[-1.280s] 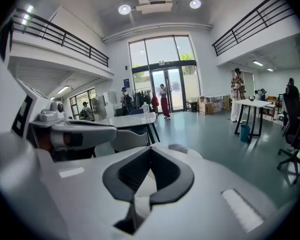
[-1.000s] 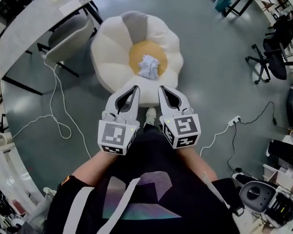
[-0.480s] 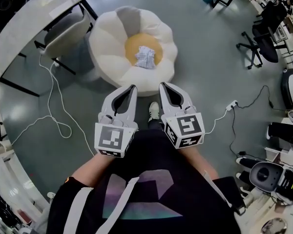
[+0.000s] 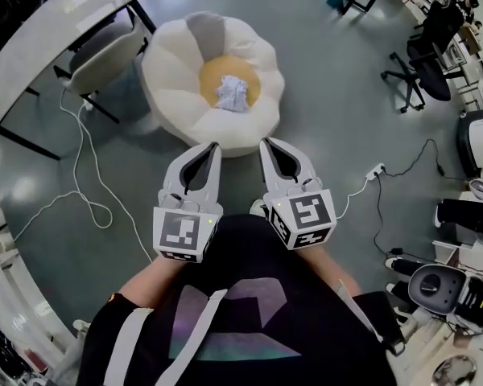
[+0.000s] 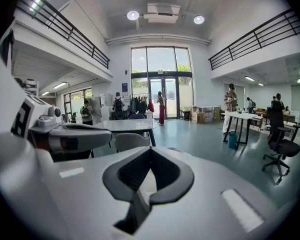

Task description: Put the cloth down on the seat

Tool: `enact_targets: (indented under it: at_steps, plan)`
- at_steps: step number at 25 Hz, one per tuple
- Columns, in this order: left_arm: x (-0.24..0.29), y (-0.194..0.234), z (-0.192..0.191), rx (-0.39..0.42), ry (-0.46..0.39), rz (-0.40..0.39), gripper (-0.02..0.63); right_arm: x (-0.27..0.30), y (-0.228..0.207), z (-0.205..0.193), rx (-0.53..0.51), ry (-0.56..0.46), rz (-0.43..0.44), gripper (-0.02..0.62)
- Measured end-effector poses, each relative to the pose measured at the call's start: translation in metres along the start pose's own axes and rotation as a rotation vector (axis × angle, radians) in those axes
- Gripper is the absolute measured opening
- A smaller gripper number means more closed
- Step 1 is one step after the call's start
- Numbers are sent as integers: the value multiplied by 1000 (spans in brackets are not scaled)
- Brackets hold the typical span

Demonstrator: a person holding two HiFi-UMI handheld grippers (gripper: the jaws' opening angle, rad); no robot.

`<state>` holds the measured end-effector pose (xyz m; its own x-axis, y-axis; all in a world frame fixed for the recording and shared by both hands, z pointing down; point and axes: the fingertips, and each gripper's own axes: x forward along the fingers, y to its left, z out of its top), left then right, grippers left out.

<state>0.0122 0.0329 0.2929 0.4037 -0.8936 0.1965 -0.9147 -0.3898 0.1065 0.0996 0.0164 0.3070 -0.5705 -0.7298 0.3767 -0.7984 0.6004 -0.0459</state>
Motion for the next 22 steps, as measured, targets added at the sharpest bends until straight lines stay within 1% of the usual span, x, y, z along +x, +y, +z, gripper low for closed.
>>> enact_targets:
  at_steps: [4,9,12,16,22]
  plan:
    - [-1,-14,0,7,-5,-16,-2,-15,-6,-9,13,-4,-23,0]
    - [10,-25,-10,24,13,-40,-2,-16,-12,-27,29,15,-19,0]
    - [2,-35,-8,28,8,-53,-2,-30,-8,-25,22,4,-31,0]
    - [10,-41,-8,33,3,-60,-2,-33,-18,-28,27,3,-39,0]
    - [0,-44,-5,27,-1,-70,-2,-44,-12,-25,28,3,-57,0]
